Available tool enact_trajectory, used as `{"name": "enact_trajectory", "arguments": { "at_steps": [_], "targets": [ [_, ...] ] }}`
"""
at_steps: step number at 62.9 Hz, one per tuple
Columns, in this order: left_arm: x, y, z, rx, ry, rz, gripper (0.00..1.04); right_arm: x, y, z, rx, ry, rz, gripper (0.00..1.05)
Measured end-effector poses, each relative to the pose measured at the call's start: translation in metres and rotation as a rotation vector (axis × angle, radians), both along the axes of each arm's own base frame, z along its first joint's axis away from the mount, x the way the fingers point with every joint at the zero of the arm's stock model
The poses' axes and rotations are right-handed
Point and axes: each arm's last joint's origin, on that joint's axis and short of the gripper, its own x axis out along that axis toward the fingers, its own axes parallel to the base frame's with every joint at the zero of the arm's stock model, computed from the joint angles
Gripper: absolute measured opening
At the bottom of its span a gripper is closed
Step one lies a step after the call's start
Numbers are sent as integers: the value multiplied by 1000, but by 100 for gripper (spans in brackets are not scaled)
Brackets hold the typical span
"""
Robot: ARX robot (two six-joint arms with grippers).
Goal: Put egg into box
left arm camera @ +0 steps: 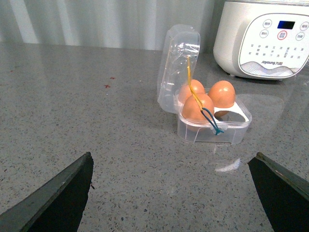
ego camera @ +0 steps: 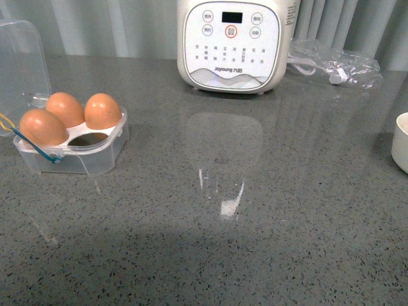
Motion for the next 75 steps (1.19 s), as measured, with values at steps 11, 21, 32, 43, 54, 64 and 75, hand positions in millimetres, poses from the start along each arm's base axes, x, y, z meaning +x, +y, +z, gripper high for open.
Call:
{"name": "enact_trajectory", "arguments": {
  "at_steps": [11,21,32,43,54,64,75],
  "targets": [
    [0,0,0,0,0,0,98,0,0,0,0,0,0,98],
    [0,0,0,0,0,0,98,0,0,0,0,0,0,98],
    [0,0,0,0,0,0,98,4,0,2,-2,74,-97,98],
    [0,0,0,0,0,0,98,20,-6,30,-21,-16,-69,98],
    [0,0,0,0,0,0,98,52,-16,55,-25,-41,-53,98],
    [0,0,0,0,0,0,98,96,-24,72,1,13,-36,98],
    [0,0,0,0,0,0,98,145,-29,83,96,141,13,98]
  ]
}}
